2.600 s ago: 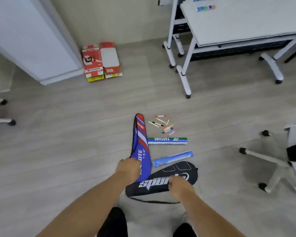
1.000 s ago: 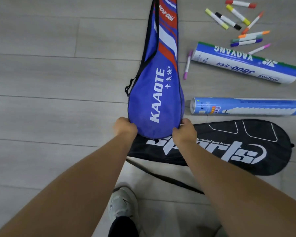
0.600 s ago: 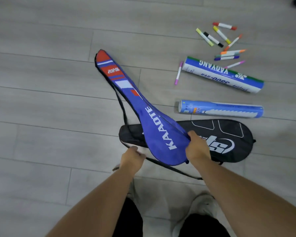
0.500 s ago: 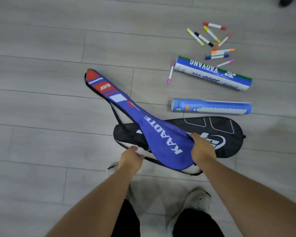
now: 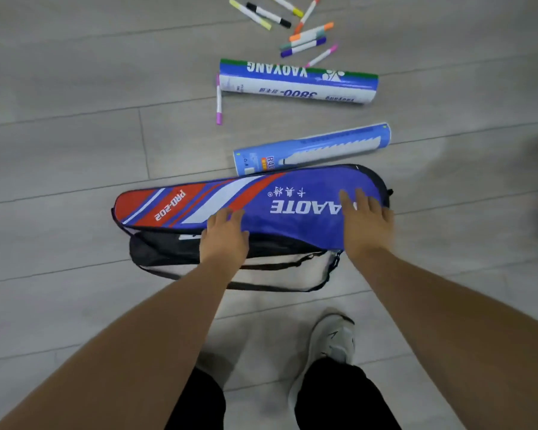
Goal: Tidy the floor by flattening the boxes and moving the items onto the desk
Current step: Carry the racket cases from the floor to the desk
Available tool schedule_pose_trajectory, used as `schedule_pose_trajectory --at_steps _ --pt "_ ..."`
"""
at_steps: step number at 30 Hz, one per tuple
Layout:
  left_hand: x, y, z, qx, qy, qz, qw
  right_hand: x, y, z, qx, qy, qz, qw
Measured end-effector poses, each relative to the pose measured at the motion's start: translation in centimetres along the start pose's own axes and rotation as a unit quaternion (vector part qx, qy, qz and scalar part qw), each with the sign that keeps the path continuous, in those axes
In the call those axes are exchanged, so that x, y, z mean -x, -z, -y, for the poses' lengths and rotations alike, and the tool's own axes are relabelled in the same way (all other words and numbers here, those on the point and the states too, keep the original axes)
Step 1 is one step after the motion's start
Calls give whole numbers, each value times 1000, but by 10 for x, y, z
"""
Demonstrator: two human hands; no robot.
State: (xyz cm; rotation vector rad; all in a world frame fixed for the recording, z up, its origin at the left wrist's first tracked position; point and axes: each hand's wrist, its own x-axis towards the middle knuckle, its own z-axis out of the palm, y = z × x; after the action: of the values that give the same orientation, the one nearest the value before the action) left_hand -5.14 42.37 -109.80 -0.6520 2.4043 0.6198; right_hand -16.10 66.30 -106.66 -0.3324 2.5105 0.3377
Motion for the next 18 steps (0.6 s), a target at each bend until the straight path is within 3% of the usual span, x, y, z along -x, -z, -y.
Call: schedule_pose_trajectory --at_steps 6,10,15,18 --pt "-59 -4 -2 -85 -54 2 995 16 -57 47 -100 6 36 994" --pt "-123 2 23 -141 -22 11 990 8 -88 72 -202 -36 84 975" --pt "-161 4 54 -188 -12 13 982 10 -127 111 -349 -119 197 908" --pt "-154 -3 53 -189 -27 10 981 21 -141 133 -487 -245 201 814"
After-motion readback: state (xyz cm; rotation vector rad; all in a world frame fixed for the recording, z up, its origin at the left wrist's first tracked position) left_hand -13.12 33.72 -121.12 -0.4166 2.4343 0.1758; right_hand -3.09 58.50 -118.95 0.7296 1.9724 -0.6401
